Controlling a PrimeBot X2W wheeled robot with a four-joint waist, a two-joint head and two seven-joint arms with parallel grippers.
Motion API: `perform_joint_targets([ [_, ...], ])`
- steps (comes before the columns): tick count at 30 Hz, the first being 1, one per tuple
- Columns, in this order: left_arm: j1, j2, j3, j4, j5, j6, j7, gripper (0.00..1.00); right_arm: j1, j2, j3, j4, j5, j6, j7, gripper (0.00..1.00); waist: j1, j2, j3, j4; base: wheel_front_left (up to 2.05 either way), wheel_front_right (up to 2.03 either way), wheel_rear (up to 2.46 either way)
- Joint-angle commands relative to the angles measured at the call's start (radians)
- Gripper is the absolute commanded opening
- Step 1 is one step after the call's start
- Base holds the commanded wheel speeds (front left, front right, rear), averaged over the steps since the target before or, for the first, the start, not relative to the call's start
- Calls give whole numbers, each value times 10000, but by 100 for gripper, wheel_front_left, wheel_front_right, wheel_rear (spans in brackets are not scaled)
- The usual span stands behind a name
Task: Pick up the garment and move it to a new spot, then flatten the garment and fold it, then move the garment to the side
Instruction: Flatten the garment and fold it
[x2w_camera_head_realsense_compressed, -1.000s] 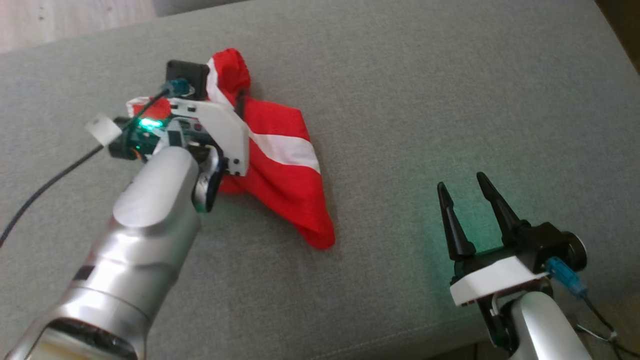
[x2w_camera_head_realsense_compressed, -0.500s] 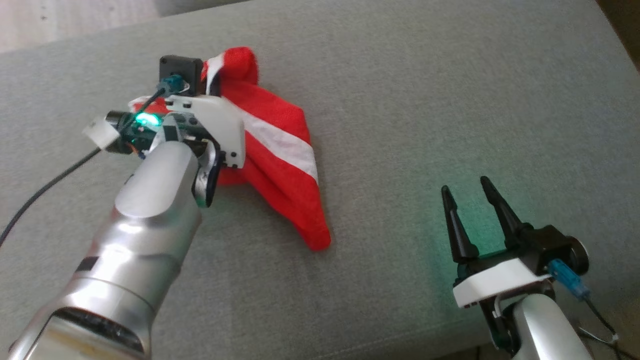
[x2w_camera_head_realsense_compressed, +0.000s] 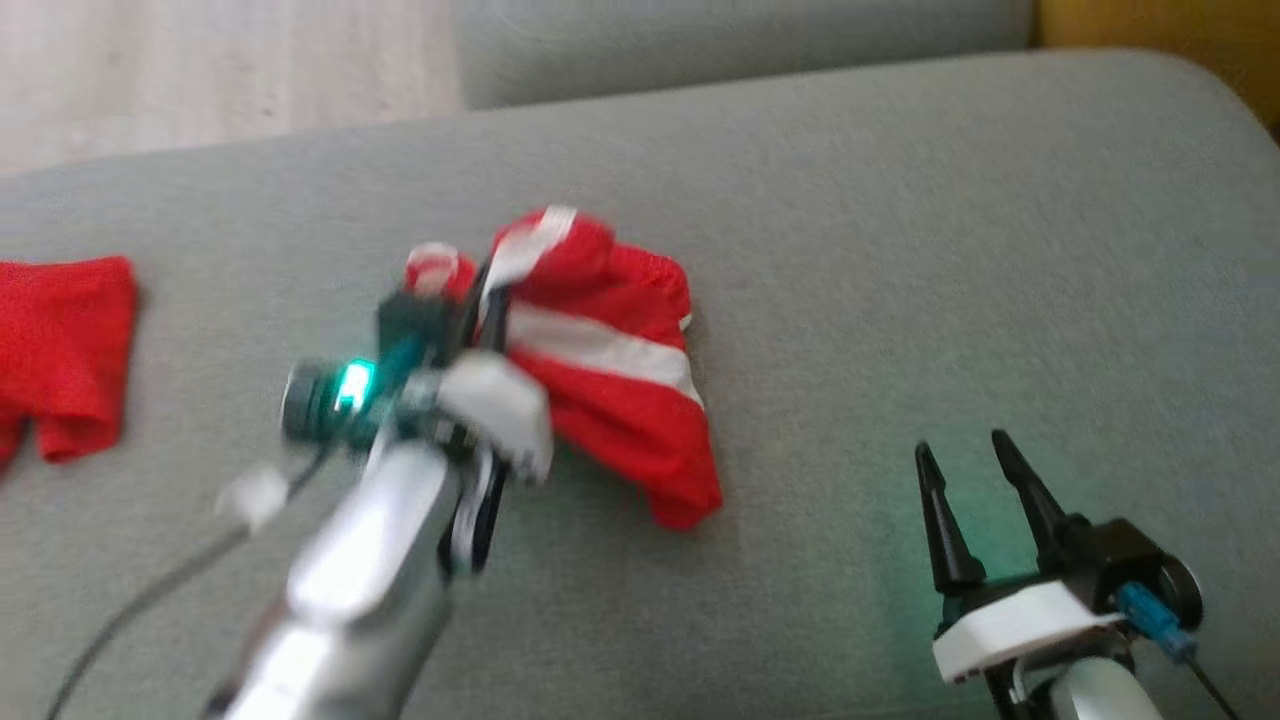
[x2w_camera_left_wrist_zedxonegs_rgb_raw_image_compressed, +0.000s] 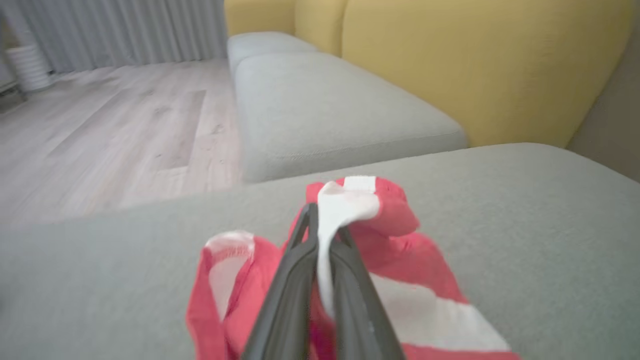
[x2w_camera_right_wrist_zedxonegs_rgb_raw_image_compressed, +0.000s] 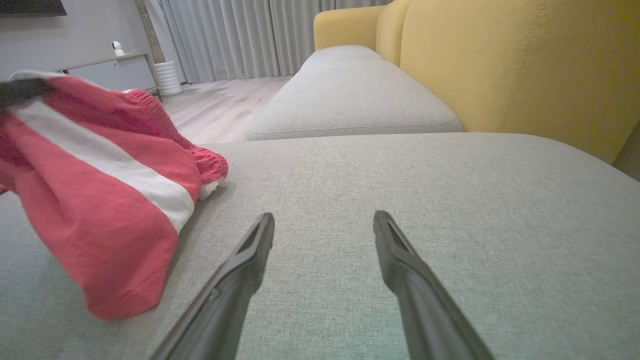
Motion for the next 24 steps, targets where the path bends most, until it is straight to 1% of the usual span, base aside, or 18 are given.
perform_joint_targets([
  [1, 232, 430, 499, -718, -160, 288, -108, 0, -119, -50, 194, -298, 11, 40, -3, 100, 2, 0, -439, 429, 0, 0, 0],
  [6, 2471, 754, 1023, -2185, -723, 1274, -164, 0, 98, -50, 196, -374, 28, 40, 75, 100, 2, 0, -636, 661, 0, 0, 0],
  [7, 3219, 810, 1144, -2545, -889, 1560, -210, 0, 132, -50, 212, -403, 31, 40, 104, 100, 2, 0, -653, 695, 0, 0, 0],
  [10, 4042, 895, 1186, -2852, -996, 1866, -227, 0, 141, -50, 208, -443, 22, 40, 138, 100, 2, 0, -621, 738, 0, 0, 0],
  [12, 4363, 919, 1135, -2933, -1018, 1943, -223, 0, 126, -50, 193, -446, -8, 40, 160, 100, 2, 0, -577, 760, 0, 0, 0],
  [15, 4625, 779, 1065, -2995, -1141, 1931, -237, 0, 102, -50, 195, -421, -33, 40, 179, 100, 2, 0, -520, 770, 0, 0, 0],
  [21, 4665, 514, 711, -2813, -1163, 1763, -140, 0, 25, -50, 281, -315, -19, 40, 190, 100, 2, 0, -455, 712, 0, 0, 0],
  [22, 4651, 470, 677, -2797, -1176, 1714, -164, 15, 18, -50, 283, -294, -15, 40, 186, 100, 2, 0, -464, 705, 0, 0, 0],
  [23, 4640, 435, 656, -2793, -1191, 1665, -203, 51, 18, -50, 279, -275, -13, 40, 183, 100, 2, 0, -479, 700, 0, 0, 0],
  [24, 4618, 421, 642, -2794, -1185, 1632, -258, 100, 21, -50, 276, -254, -11, 40, 183, 100, 2, 0, -502, 697, 0, 0, 0],
])
